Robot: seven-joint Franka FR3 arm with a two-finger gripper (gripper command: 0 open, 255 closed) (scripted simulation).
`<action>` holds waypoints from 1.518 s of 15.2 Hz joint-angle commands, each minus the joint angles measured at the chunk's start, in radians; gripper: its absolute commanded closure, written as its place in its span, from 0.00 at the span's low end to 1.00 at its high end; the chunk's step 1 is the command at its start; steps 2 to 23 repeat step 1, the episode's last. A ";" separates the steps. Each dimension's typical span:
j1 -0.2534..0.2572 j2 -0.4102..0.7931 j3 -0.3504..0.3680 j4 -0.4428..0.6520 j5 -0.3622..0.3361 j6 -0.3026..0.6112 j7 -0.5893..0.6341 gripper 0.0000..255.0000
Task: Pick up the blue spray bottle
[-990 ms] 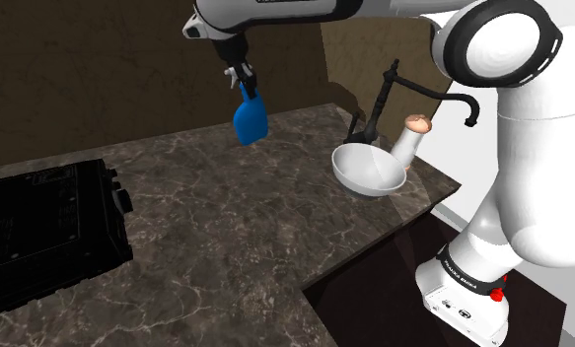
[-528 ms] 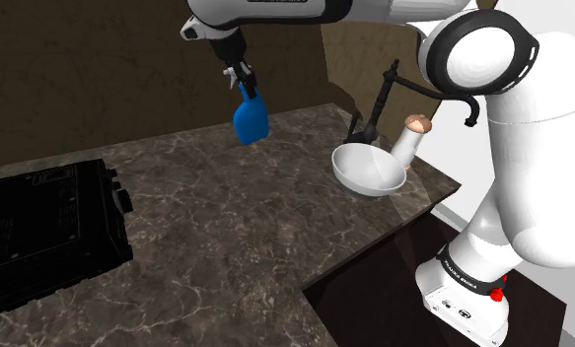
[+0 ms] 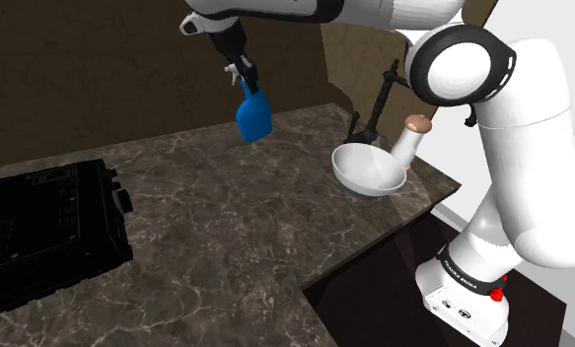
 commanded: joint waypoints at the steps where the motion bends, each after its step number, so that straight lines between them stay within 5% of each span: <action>1: 0.002 0.002 -0.001 0.010 -0.001 -0.010 -0.003 1.00; 23: 0.002 0.002 -0.001 0.010 -0.001 -0.010 -0.003 1.00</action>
